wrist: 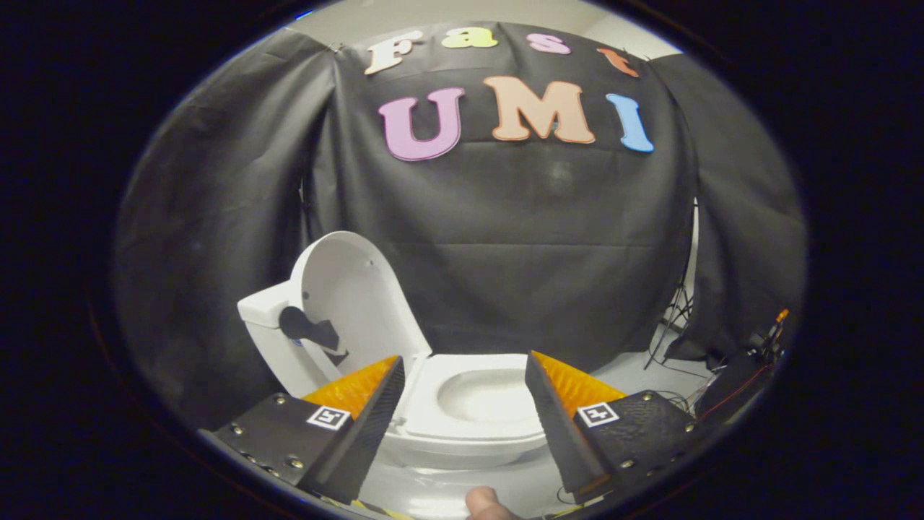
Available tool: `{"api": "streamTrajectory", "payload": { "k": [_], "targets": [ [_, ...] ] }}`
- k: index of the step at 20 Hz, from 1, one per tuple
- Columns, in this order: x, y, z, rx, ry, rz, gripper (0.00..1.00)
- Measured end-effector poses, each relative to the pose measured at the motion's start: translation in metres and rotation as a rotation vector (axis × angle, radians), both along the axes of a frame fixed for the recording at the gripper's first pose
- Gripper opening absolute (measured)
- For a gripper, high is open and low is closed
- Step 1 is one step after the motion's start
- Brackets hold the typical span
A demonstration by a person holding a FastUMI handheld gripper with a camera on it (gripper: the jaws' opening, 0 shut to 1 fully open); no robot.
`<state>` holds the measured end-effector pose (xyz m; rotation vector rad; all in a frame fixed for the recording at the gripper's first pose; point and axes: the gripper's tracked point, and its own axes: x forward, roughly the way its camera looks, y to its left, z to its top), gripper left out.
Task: Open the toilet lid.
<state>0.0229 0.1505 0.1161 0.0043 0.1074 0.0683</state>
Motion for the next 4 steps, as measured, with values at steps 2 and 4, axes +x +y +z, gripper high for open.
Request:
{"api": "streamTrajectory", "payload": {
  "k": [2, 4],
  "targets": [
    [0.005, -0.016, -0.003, 0.017, -0.003, -0.013, 0.99],
    [0.011, -0.027, -0.006, 0.024, 0.0, -0.02, 0.99]
  ]
}}
